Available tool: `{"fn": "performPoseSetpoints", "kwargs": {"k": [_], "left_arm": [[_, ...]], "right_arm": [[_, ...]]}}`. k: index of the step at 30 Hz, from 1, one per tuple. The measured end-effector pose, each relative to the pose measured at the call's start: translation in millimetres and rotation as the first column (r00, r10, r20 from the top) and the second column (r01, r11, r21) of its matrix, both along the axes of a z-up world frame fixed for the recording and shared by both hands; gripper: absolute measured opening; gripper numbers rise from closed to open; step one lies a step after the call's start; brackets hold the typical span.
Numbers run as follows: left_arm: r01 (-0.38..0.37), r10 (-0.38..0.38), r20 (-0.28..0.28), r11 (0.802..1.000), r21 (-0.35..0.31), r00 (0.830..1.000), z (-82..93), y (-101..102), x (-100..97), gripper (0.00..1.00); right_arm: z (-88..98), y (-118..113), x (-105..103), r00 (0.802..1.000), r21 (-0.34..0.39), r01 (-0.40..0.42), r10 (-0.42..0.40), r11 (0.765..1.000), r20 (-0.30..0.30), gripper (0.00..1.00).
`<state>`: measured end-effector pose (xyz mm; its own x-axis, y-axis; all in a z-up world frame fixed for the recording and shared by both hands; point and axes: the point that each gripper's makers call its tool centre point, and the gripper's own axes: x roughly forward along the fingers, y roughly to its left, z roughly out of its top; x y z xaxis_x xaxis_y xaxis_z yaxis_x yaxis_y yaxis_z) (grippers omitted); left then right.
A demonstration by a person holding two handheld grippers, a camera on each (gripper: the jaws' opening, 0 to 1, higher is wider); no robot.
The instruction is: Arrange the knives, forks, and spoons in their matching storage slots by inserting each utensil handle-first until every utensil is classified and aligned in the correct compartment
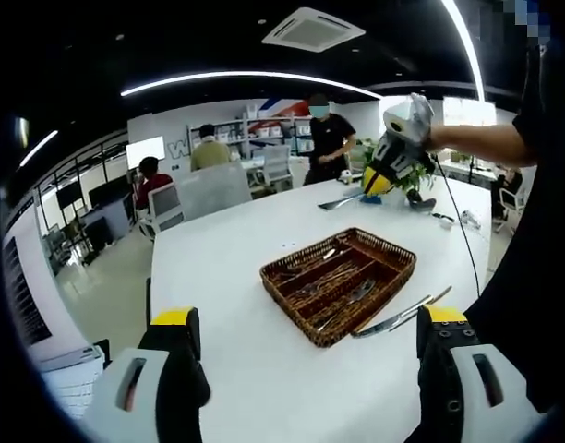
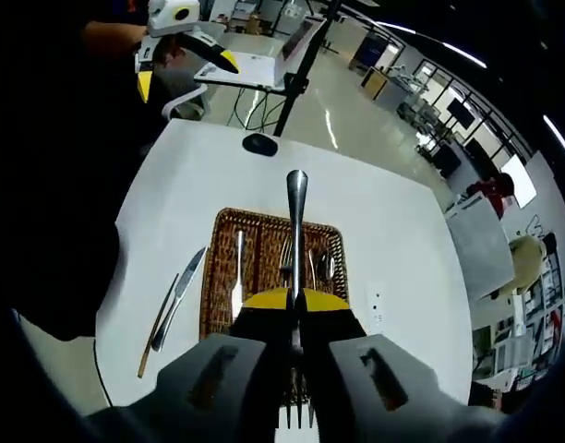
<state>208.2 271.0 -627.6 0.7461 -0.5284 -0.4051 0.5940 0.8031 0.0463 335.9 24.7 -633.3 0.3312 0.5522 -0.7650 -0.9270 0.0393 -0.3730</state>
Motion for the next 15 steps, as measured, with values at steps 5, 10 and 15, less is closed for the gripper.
{"fn": "performPoseSetpoints", "kwargs": {"k": [5,10,15], "left_arm": [[-0.005,0.005,-0.007,1.0,0.004,1.0,0.4,1.2,-4.0,0.99],[-0.022,0.022,-0.012,1.0,0.008,1.0,-0.5,6.5,-6.9,0.99],[-0.03,0.03,-0.015,0.999,0.011,0.999,-1.7,8.8,-8.0,0.99]], "right_arm": [[-5.5,5.1,14.6,1.0,-0.003,-0.001,0.001,1.0,0.001,0.0],[-7.1,9.1,29.3,1.0,-0.01,-0.01,0.01,1.0,0.011,0.0],[-7.4,10.7,41.8,1.0,-0.013,-0.008,0.008,1.0,0.016,0.0]]}}
